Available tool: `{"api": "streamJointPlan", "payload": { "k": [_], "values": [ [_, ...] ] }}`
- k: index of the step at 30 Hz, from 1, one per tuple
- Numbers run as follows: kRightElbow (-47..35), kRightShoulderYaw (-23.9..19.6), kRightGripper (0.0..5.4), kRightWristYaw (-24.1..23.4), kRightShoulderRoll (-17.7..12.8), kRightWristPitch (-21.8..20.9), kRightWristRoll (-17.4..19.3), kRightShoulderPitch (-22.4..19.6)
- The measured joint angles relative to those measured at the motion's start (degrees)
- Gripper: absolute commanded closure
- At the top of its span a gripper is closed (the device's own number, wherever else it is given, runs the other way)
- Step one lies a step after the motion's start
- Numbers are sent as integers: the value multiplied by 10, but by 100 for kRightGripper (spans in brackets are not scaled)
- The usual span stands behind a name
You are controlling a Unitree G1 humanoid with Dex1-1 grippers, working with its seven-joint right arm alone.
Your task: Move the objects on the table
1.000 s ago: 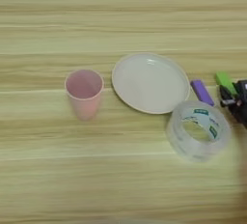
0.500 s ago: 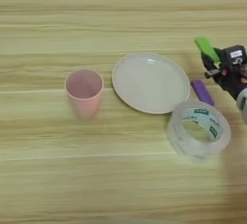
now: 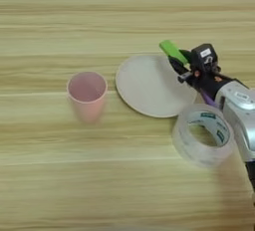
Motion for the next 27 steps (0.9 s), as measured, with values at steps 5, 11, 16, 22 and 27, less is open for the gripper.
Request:
{"api": "streamJointPlan", "payload": {
  "k": [5, 11, 16, 22, 27],
  "values": [
    [48, 27, 402, 11, 5, 2, -14, -22],
    [85, 46, 402, 24, 8, 12, -25, -38],
    [95, 57, 402, 35, 11, 28, -28, -40],
    [103, 60, 402, 42, 13, 39, -32, -43],
    [112, 61, 402, 48, 16, 41, -34, -47]
  ]
}}
